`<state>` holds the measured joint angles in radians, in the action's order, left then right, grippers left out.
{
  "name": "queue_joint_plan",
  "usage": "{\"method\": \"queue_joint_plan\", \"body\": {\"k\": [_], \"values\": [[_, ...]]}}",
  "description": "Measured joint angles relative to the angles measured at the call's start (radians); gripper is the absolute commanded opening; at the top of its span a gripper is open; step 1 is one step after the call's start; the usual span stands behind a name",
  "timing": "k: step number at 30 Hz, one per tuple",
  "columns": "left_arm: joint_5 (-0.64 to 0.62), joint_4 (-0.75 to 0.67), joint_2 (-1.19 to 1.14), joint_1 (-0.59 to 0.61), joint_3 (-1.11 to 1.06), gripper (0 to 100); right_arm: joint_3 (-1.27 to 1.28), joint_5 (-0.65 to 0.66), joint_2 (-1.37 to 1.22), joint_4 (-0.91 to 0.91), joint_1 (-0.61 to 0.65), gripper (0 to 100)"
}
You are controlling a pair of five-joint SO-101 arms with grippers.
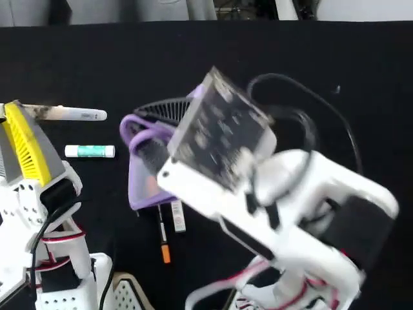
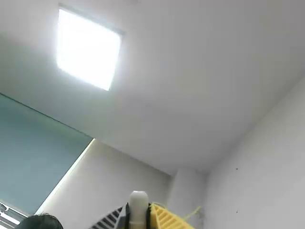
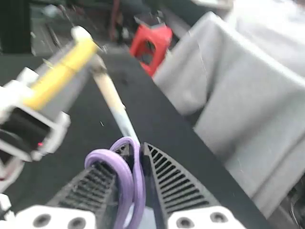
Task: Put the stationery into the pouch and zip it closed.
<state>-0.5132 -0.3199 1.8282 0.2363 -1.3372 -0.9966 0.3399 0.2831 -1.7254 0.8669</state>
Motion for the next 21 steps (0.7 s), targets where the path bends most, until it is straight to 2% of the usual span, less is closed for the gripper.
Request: {"method": "queue_joint_plan", "body": {"k": [8,11,16,21], "values": [[-0.006,0.000,-0.002,0.000,-0.081,3,-0.058,0.018,0.160,0.020,0.041,2.5],[-0.009,0.000,-0.006,0.012,-0.114,3,-0.060,0.058,0.170,0.124,-0.032,2.5],[-0.014,0.000,-0.002,0.149,-0.127,3,-0.017,0.083,0.138,0.345,-0.207,2.5],[-0.161,0.000,-0.011,0.270,-0.176,3,0.038,0.087,0.025,0.528,-0.287,2.5]]}}
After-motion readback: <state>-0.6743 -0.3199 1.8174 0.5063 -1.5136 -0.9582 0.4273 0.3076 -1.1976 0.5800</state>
